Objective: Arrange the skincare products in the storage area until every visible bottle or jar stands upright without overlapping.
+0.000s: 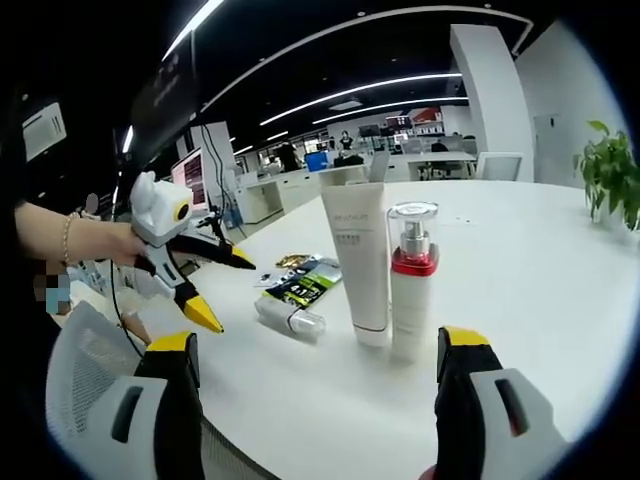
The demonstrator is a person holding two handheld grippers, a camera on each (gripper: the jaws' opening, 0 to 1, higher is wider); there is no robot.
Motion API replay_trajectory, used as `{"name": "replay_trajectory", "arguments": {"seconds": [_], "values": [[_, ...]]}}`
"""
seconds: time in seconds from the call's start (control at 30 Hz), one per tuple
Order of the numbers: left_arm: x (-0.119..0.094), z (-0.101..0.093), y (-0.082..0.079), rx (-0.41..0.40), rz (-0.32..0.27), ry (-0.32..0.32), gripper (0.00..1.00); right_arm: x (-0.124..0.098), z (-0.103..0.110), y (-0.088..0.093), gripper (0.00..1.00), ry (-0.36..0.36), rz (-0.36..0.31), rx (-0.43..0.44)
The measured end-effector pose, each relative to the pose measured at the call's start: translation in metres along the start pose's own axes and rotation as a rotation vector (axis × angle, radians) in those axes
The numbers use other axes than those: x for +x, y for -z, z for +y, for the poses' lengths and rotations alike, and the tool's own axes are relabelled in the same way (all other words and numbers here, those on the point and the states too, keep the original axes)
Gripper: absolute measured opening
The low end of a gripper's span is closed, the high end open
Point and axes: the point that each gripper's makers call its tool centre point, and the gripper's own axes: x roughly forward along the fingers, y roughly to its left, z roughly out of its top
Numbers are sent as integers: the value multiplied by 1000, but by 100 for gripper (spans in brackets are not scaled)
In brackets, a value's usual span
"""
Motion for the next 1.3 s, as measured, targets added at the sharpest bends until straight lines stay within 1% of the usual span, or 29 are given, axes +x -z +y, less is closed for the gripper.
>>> {"name": "replay_trajectory", "arguments": {"seconds": [0.1,0.17,0.33,0.43,0.53,0.57,0.7,0.77,0.93,1.1,1.23,1.3], "values": [[7,1,1,19,18,16,76,0,-2,2,98,9,5,-2],[16,1,3,27,26,47,75,0,-3,2,98,18,9,-6],[25,1,8,79,70,77,70,0,-3,3,98,29,19,-20],[33,8,14,104,95,81,67,-1,-4,3,98,37,18,-17],[32,8,15,130,118,82,62,-2,-6,3,98,46,16,-12],[36,12,18,140,126,85,60,-2,-7,2,98,48,15,-12],[43,17,21,164,147,91,55,-2,-7,2,98,54,18,-15],[42,15,19,172,153,96,52,-2,-8,3,98,58,21,-18],[48,14,18,194,169,110,45,-1,-7,3,97,63,28,-29],[56,17,18,215,193,114,35,-1,-8,4,97,65,35,-37],[56,12,18,236,208,124,32,-2,-8,4,97,70,33,-35],[57,13,19,248,215,123,30,-2,-8,3,97,72,33,-35]]}}
